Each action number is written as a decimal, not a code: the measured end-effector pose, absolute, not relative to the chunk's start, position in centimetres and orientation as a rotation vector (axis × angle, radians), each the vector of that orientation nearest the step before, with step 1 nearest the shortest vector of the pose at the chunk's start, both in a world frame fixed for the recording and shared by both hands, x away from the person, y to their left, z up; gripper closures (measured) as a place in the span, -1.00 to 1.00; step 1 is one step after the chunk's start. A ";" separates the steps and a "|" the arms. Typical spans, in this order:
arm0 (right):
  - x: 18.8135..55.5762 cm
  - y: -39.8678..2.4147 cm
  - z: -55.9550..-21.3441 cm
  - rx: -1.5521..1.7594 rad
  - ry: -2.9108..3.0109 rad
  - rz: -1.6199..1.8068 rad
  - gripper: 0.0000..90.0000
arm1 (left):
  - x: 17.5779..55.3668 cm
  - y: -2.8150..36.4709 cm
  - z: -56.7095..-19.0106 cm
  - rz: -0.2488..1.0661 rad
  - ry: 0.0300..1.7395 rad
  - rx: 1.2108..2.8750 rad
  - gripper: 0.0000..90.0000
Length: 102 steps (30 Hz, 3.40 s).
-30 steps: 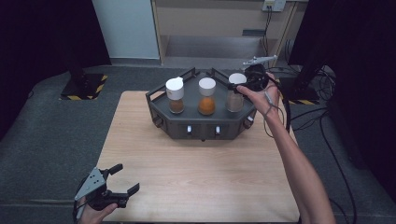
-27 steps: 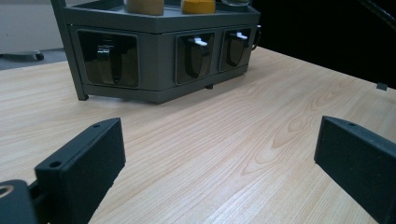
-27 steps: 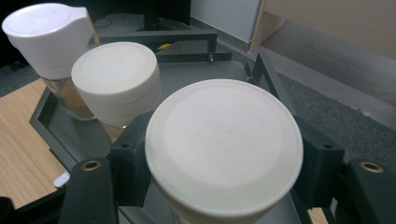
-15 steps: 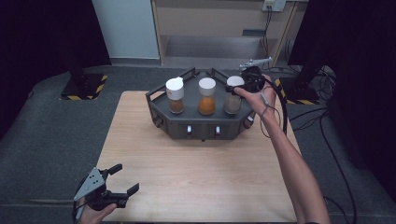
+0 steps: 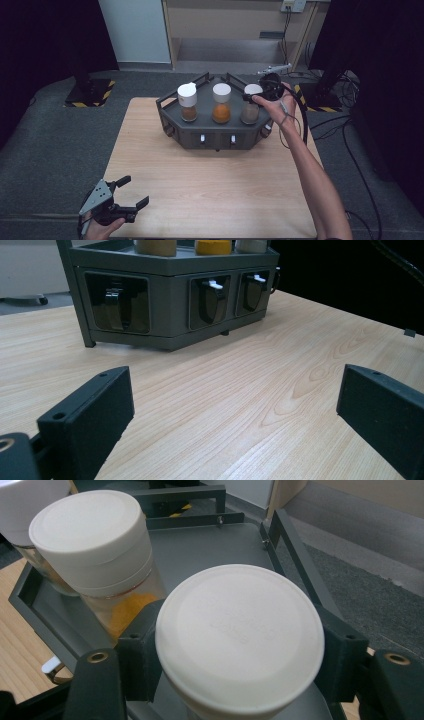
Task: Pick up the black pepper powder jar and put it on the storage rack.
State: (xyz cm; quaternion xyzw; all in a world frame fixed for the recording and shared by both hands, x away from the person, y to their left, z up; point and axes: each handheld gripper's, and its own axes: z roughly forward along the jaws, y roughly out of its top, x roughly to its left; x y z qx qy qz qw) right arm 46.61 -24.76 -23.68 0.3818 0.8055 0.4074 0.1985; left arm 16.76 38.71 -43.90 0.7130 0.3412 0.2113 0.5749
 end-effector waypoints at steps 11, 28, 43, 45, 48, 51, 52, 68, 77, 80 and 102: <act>46.6 -24.7 -23.6 1.079 2.256 1.128 -0.26 | 16.7 38.7 -43.9 0.495 0.795 1.671 -0.98; 45.3 -27.0 -22.6 1.073 2.197 1.219 -0.83 | 16.7 38.6 -43.8 0.495 0.794 1.674 -0.98; 41.5 -30.6 -20.6 0.991 2.143 1.335 -0.83 | 16.7 38.6 -43.8 0.500 0.792 1.675 -0.98; 41.0 -31.1 -20.6 0.975 2.142 1.369 -0.83 | 16.7 38.6 -43.8 0.498 0.790 1.676 -0.98; 40.1 -31.7 -20.5 0.938 2.145 1.390 -0.82 | 16.7 38.5 -43.8 0.498 0.787 1.679 -0.98; 38.9 -32.6 -20.7 0.896 2.142 1.435 -0.83 | 16.7 38.5 -43.8 0.496 0.789 1.677 -0.98; 38.9 -32.6 -20.7 0.896 2.142 1.435 -0.83 | 16.7 38.6 -43.8 0.497 0.790 1.676 -0.98; 33.5 -34.9 -22.4 0.744 2.122 1.564 -0.89 | 16.6 38.4 -43.8 0.499 0.791 1.678 -0.98; 31.0 -35.6 -23.9 0.699 2.111 1.620 -0.89 | 16.6 38.4 -43.7 0.498 0.789 1.678 -0.98; 29.9 -35.9 -24.5 0.678 2.113 1.625 -0.89 | 16.6 38.4 -43.7 0.499 0.790 1.677 -0.98; 23.6 -38.7 -28.6 0.686 2.073 1.623 -0.88 | 16.6 38.3 -43.7 0.500 0.790 1.682 -0.98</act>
